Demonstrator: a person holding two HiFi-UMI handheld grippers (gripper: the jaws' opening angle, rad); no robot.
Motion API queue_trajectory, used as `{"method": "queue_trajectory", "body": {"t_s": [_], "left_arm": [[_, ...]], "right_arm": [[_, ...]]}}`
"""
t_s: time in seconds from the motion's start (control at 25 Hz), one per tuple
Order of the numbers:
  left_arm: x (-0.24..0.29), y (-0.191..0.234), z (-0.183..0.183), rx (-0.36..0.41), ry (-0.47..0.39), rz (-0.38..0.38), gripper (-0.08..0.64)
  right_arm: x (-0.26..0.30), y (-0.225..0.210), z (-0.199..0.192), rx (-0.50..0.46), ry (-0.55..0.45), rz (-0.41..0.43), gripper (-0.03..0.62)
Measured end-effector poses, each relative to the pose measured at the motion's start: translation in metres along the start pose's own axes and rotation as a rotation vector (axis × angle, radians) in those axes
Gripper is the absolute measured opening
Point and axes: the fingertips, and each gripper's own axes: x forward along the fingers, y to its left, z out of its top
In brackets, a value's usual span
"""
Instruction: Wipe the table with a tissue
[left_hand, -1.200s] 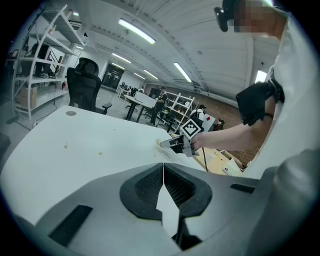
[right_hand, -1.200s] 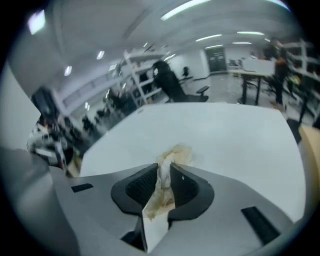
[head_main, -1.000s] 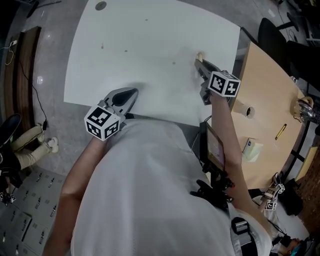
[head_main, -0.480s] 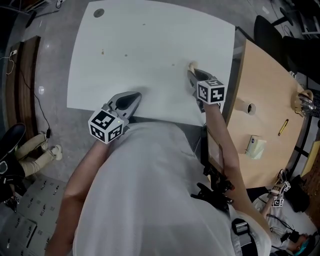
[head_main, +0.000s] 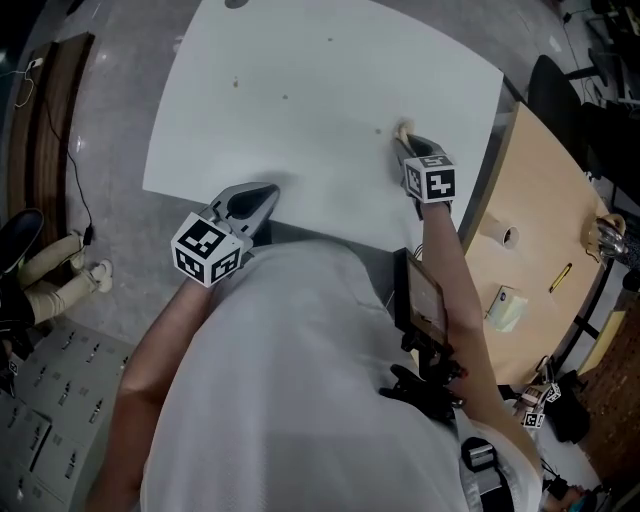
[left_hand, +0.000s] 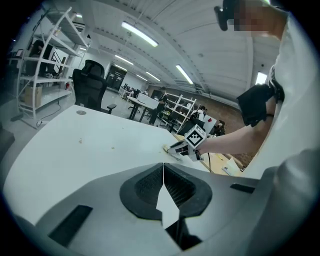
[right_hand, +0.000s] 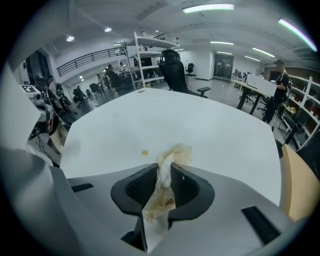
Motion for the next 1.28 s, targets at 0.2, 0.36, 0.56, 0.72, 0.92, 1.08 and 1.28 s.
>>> {"method": "queue_trajectory", "body": {"t_s": [0.2, 0.36, 0.56, 0.72, 0.92, 1.08, 1.28], "left_arm": [[-0.011, 0.009, -0.007, -0.028, -0.009, 0.009, 0.008], [-0.017, 0.014, -0.008, -0.039, -0.016, 0.0, 0.008], [-0.024, 0.027, -0.005, -0.039, -0.02, 0.001, 0.008], [-0.022, 0.027, -0.002, -0.032, -0.02, -0.003, 0.008], [-0.021, 0.029, 0.001, -0.028, -0.024, -0.005, 0.008], [-0.021, 0.029, 0.003, -0.02, -0.022, -0.012, 0.008], [-0.022, 0.031, 0.006, -0.008, -0.017, -0.018, 0.008]], "right_arm": [[0.001, 0.003, -0.001, 0.004, 0.027, -0.042, 0.08], [0.003, 0.017, 0.003, -0.05, 0.06, -0.036, 0.08], [0.013, 0.025, 0.011, -0.106, 0.088, -0.068, 0.078], [0.014, 0.031, 0.013, -0.114, 0.079, -0.038, 0.078], [0.014, 0.036, 0.012, -0.138, 0.084, -0.009, 0.078], [0.018, 0.051, 0.017, -0.15, 0.078, 0.046, 0.078], [0.029, 0.09, 0.028, -0.203, 0.074, 0.136, 0.078]]}}
